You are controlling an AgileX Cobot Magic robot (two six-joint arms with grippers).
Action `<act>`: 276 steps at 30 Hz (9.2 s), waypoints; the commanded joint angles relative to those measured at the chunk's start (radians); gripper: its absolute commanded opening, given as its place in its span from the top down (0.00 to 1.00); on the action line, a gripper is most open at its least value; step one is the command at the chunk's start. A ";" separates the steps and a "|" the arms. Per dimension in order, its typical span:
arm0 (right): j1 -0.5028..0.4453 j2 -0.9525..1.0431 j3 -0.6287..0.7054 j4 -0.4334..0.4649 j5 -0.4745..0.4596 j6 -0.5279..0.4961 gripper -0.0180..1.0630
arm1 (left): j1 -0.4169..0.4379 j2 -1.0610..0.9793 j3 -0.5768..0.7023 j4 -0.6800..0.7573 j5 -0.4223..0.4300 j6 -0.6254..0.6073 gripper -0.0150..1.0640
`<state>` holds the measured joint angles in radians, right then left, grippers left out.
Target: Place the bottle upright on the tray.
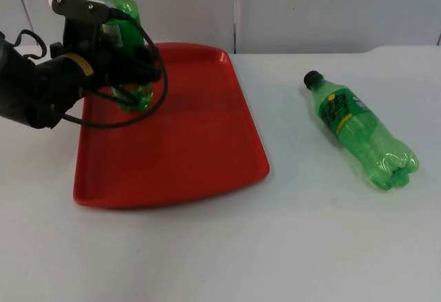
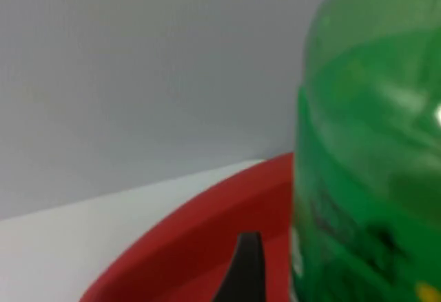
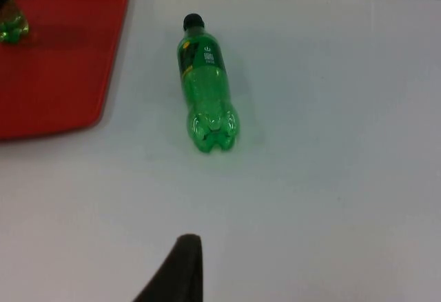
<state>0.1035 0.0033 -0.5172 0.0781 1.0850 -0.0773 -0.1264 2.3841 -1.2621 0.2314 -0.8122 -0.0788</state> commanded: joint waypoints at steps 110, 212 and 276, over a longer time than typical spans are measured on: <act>-0.002 -0.003 0.000 0.002 -0.007 -0.001 0.02 | -0.086 -1.925 0.520 -0.405 1.484 0.259 0.31; -0.002 -0.003 0.000 0.002 -0.007 -0.001 0.02 | -0.082 -2.384 0.766 -0.276 1.888 0.156 0.28; -0.002 -0.003 0.000 0.003 -0.005 -0.013 0.02 | -0.082 -2.384 0.766 -0.276 1.888 0.156 0.01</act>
<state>0.1035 0.0033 -0.5172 0.0781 1.0850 -0.0816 -0.2056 0.0026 -0.5007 -0.0488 1.0829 0.0832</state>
